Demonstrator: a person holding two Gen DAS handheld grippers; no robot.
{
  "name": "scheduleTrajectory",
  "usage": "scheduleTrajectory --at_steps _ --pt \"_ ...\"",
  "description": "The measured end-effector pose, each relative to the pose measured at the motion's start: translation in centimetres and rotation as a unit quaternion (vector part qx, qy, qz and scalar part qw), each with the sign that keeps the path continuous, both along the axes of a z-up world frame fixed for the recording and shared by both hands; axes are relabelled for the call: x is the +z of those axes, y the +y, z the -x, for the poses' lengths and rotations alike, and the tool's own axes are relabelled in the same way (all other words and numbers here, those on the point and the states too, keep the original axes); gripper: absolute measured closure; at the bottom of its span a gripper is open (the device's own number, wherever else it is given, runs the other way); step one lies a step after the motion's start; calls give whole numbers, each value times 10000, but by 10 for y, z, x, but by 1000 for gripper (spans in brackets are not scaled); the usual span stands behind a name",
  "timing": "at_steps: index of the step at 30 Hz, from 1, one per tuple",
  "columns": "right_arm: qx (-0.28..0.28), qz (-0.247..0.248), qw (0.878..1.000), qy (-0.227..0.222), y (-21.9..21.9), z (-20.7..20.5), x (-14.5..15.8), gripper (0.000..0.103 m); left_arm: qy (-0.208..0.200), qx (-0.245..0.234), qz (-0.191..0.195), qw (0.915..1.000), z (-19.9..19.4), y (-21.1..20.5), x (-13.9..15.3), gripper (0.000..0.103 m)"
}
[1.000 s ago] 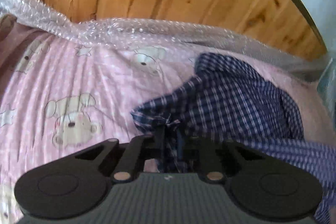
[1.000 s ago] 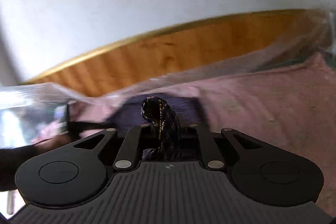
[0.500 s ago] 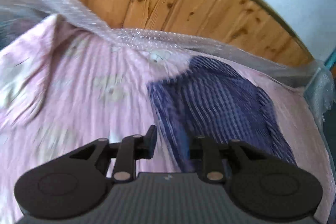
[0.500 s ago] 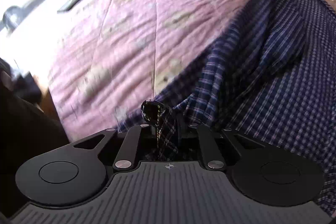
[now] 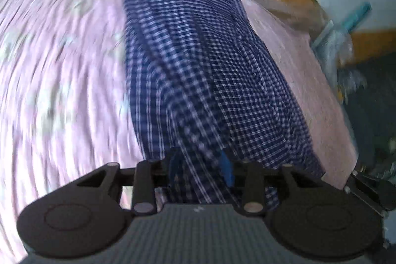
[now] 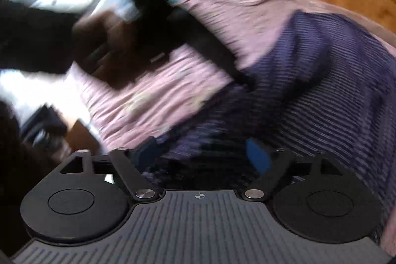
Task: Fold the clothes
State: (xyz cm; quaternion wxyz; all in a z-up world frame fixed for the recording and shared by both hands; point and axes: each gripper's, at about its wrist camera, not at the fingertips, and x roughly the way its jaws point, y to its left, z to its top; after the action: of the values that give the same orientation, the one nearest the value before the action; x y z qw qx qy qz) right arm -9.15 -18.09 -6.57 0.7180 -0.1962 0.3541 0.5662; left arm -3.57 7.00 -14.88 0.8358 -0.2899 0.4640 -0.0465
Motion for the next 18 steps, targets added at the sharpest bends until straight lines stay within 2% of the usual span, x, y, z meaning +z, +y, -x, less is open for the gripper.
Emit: scheduleTrajectory --at_steps 2,3,6,7,10,13,14,15,16,17,18 --pt "-276 -2 9995 -140 -8 -9 -5 20 -63 386 399 9984 5 5 -3 59" --pt "-296 11 9991 -298 -5 -8 -5 24 -69 553 569 9968 5 9 -4 58" --pt "103 -203 9984 -511 7 8 -1 27 -93 905 910 9917 1 14 -5 50" --pt "309 -264 9986 -329 11 14 -1 32 -93 904 904 9918 -1 13 -5 47" --pt "567 -370 9971 333 18 23 -11 37 77 868 606 9944 -12 4 -5 46" --pt "-169 -623 9954 703 10 9 -19 36 286 796 282 9960 -25 -9 -8 44" --pt "-524 -776 9922 819 4 1 -21 32 349 785 206 9961 -31 -13 -10 44" --pt "-832 -832 9888 918 1 -8 -25 28 387 786 180 9960 -37 -16 -12 45" --pt "-915 -718 9882 1000 3 -14 -30 30 424 788 154 9959 -44 -19 -14 45" --pt "-981 -581 9877 1074 6 -19 -35 39 462 789 129 9957 -50 -22 -16 45" --pt "-960 -335 9886 1115 12 -23 -43 64 499 791 103 9956 -56 -25 -18 46"
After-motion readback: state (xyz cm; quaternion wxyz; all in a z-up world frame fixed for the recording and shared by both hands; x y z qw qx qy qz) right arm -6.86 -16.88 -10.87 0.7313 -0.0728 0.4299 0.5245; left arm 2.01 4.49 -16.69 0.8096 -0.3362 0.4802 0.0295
